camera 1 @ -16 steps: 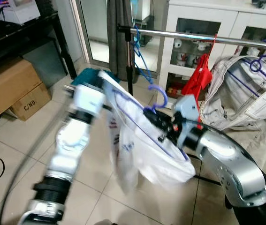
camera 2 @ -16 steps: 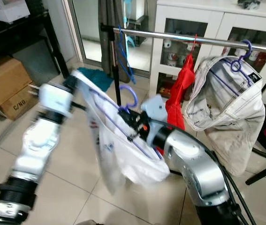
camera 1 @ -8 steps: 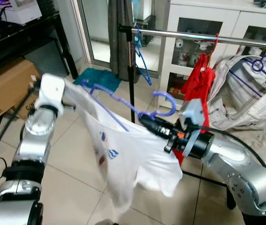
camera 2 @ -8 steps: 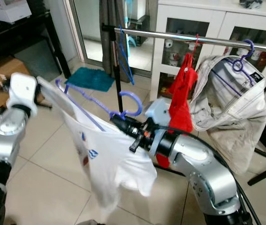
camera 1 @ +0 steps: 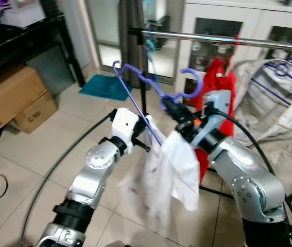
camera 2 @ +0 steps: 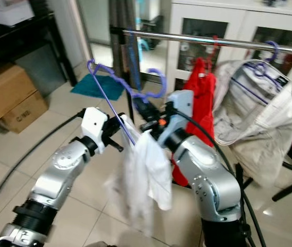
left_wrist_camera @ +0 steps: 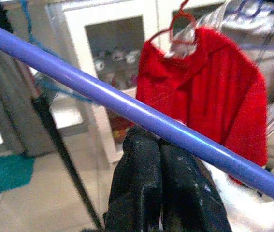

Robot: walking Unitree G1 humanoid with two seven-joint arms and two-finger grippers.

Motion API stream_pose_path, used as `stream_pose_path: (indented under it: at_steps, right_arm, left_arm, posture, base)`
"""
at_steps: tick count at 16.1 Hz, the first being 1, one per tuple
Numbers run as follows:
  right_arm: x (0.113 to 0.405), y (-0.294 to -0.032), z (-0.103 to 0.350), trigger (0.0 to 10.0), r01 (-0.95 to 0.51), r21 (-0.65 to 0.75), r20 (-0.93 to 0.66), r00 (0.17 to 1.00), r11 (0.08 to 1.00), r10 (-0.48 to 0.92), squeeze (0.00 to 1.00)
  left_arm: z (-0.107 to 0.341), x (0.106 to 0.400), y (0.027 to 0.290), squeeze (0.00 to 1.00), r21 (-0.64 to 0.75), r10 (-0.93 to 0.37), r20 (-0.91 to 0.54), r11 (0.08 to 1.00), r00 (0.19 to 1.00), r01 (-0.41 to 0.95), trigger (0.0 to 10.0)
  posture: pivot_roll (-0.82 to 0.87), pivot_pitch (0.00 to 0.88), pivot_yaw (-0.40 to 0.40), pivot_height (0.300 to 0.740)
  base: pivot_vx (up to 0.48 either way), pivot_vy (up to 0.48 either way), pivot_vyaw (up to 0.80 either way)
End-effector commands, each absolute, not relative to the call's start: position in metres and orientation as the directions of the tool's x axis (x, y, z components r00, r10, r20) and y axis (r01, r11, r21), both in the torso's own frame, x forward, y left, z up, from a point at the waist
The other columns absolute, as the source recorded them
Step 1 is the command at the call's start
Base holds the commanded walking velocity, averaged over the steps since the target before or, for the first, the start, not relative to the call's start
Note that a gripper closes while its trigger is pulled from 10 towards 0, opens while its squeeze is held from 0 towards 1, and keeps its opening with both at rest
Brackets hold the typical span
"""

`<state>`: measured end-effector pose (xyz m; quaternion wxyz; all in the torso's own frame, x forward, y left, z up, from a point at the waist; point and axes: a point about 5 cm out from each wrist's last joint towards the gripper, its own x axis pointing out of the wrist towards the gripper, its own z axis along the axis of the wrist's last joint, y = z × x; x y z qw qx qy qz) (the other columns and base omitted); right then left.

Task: Hang hanger

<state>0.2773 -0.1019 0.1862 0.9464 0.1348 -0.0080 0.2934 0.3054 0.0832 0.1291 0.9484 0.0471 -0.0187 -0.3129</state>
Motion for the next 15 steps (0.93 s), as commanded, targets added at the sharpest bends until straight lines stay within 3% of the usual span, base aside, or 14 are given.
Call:
stream_pose_path:
  at_steps: [1,2,5,8,9,11,12,14,15]
  right_arm:
    - [0.284,-0.103,0.179,0.0,-0.492,0.260,0.049,0.866,0.831,0.498,0.00]
    - [0.298,-0.122,0.173,0.0,-0.328,0.297,0.029,0.942,0.897,0.335,0.00]
    - [0.310,-0.150,0.177,0.0,-0.154,0.395,0.079,0.988,0.906,0.133,0.00]
    - [0.311,-0.165,0.193,0.0,-0.141,0.705,0.213,0.977,0.695,-0.017,0.00]
    - [0.311,-0.169,0.195,0.0,-0.147,0.737,0.234,0.971,0.660,-0.045,0.00]
    - [0.312,-0.173,0.195,0.0,-0.140,0.724,0.249,0.966,0.675,-0.066,0.00]
    - [0.313,-0.174,0.191,0.0,-0.120,0.677,0.225,0.973,0.726,-0.049,0.00]
    - [0.304,-0.171,0.179,0.0,-0.141,0.402,0.153,0.985,0.905,0.085,0.00]
    - [0.295,-0.171,0.170,0.0,-0.168,0.311,0.084,0.985,0.936,0.149,0.00]
  left_arm:
    - [0.142,0.299,0.067,0.00,0.100,-0.656,0.061,0.754,0.752,0.650,0.0]
    - [0.146,0.288,0.061,0.00,0.083,-0.688,0.076,0.726,0.722,0.683,0.0]
    - [0.147,0.272,0.073,0.00,0.021,-0.692,0.072,0.721,0.718,0.693,0.0]
    - [0.129,0.265,0.097,0.00,0.031,-0.617,-0.046,0.786,0.786,0.618,0.0]
    - [0.129,0.264,0.102,0.00,0.023,-0.607,-0.048,0.793,0.793,0.608,0.0]
    - [0.134,0.257,0.110,0.00,-0.018,-0.612,-0.037,0.791,0.790,0.611,0.0]
    - [0.132,0.254,0.117,0.00,-0.012,-0.602,-0.071,0.798,0.796,0.603,0.0]
    - [0.129,0.254,0.135,0.00,-0.036,-0.478,-0.100,0.878,0.873,0.477,0.0]
    - [0.130,0.256,0.148,0.00,-0.110,-0.354,-0.087,0.932,0.931,0.344,0.0]
  posture:
    - [-0.13,0.000,0.101,0.740]
    - [-0.13,0.000,0.103,0.740]
    - [-0.12,0.000,0.103,0.740]
    - [-0.10,0.000,0.096,0.740]
    - [-0.09,0.000,0.094,0.740]
    - [-0.09,0.000,0.097,0.740]
    - [-0.08,0.000,0.096,0.740]
    - [-0.08,0.000,0.100,0.740]
    - [-0.09,0.000,0.101,0.740]
  base:
    - [0.000,0.000,0.00]
    - [0.000,0.000,0.00]
    - [0.000,0.000,0.00]
    - [0.000,0.000,0.00]
    - [0.000,0.000,0.00]
    - [0.000,0.000,0.00]
    - [0.000,0.000,0.00]
    - [0.000,0.000,0.00]
    - [0.000,0.000,0.00]
